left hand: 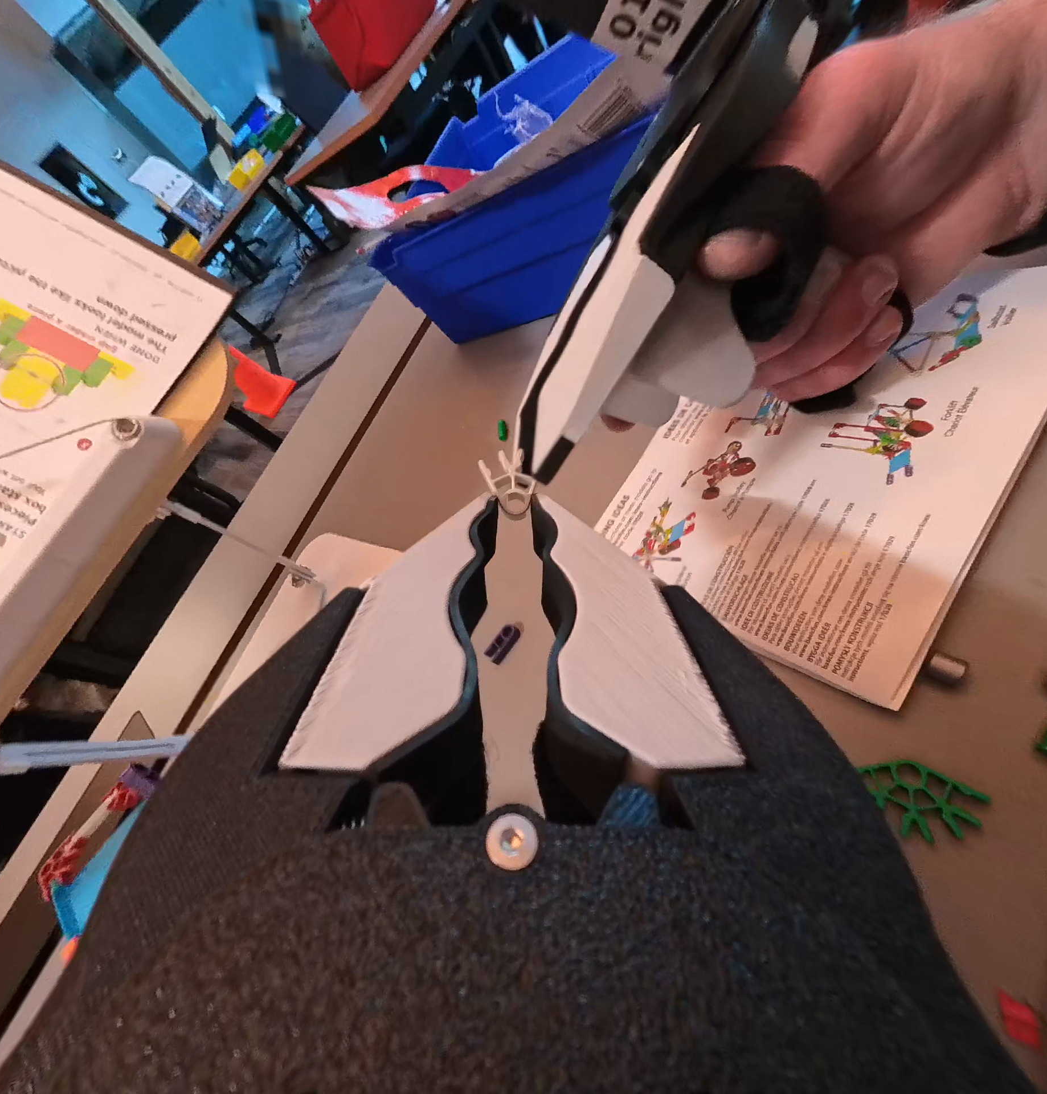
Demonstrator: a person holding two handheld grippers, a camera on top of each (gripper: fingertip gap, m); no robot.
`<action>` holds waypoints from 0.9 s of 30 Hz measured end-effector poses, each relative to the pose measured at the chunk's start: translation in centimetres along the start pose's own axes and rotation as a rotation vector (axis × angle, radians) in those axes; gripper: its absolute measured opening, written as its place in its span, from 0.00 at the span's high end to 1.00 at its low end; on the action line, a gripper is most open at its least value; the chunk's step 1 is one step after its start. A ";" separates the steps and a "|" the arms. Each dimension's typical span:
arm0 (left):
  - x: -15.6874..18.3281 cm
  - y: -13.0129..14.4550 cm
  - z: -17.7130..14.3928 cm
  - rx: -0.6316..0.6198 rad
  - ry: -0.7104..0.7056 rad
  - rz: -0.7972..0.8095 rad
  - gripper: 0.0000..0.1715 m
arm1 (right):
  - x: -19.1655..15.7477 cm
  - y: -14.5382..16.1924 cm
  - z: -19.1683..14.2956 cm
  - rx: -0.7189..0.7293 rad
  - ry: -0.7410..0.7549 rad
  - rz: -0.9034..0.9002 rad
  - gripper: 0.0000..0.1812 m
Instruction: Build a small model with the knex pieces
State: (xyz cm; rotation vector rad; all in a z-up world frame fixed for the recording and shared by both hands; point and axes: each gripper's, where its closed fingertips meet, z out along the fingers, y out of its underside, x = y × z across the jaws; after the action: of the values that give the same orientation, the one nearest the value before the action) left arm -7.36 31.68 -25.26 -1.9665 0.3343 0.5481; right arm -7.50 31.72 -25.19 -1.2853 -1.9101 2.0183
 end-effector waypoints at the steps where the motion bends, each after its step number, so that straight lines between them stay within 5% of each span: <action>1: 0.3 -0.3 -0.1 0.020 0.012 0.015 0.94 | -0.2 -0.2 0.1 0.016 -0.012 0.012 0.89; 9: 0.7 -0.3 -0.7 0.053 0.107 -0.004 0.94 | 0.0 -0.1 0.6 -0.037 0.024 -0.080 0.97; 14: 1.2 -0.1 -1.6 0.033 0.243 -0.018 0.87 | 0.4 2.1 0.3 -0.248 0.087 -0.319 0.97; 20: 3.4 0.2 -2.0 -0.011 0.302 0.249 0.76 | -2.5 2.8 -0.2 -0.304 -0.112 -0.270 0.97; 27: 5.2 -0.8 -2.3 0.056 0.262 0.454 0.85 | -4.8 3.9 -0.1 -0.334 -0.292 -0.156 0.97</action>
State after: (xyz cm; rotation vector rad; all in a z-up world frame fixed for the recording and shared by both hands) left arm -2.04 30.02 -26.43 -1.9142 0.9659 0.5567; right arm -2.52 28.22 -26.09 -0.8920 -2.4787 1.9567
